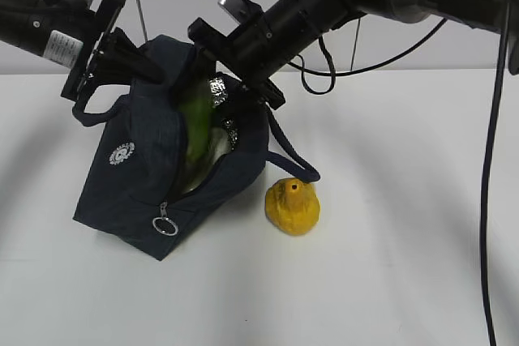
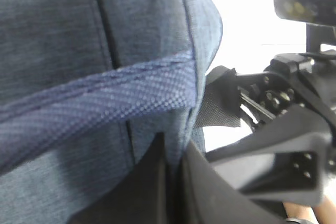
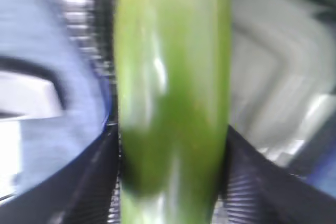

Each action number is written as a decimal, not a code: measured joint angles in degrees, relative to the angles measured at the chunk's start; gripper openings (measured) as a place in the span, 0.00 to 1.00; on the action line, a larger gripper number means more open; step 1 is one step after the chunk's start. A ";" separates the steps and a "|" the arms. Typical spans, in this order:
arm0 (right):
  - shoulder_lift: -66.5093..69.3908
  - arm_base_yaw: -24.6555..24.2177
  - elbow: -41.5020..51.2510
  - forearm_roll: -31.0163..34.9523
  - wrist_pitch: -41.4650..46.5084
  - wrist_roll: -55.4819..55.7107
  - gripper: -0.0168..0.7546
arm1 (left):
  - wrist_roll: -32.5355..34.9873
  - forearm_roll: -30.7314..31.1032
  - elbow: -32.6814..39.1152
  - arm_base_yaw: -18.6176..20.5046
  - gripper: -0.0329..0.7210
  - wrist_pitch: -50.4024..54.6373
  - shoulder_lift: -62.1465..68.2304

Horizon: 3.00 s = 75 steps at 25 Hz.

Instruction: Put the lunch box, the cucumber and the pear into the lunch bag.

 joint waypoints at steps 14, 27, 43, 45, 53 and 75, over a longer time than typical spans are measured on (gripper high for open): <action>-6.36 -1.70 -0.26 -19.43 -0.10 0.15 0.77 | 0.02 0.11 0.00 0.00 0.05 0.00 0.00; -23.27 -1.78 27.87 -29.89 0.00 -1.20 0.72 | 0.02 0.23 0.00 0.00 0.05 -0.06 0.00; -25.87 3.92 56.19 -23.73 -18.86 -16.69 0.71 | 0.02 0.28 0.00 0.00 0.05 -0.10 0.00; -26.96 3.97 58.62 -23.65 -22.54 -17.16 0.71 | 0.02 0.28 0.00 0.00 0.05 -0.10 0.00; -34.54 3.97 69.54 -17.41 -45.35 -24.79 0.71 | 0.02 1.31 0.00 0.00 0.05 -0.10 0.00; -34.54 4.50 72.00 28.43 -53.12 -79.04 0.87 | 0.02 1.71 0.00 0.00 0.05 -0.10 0.00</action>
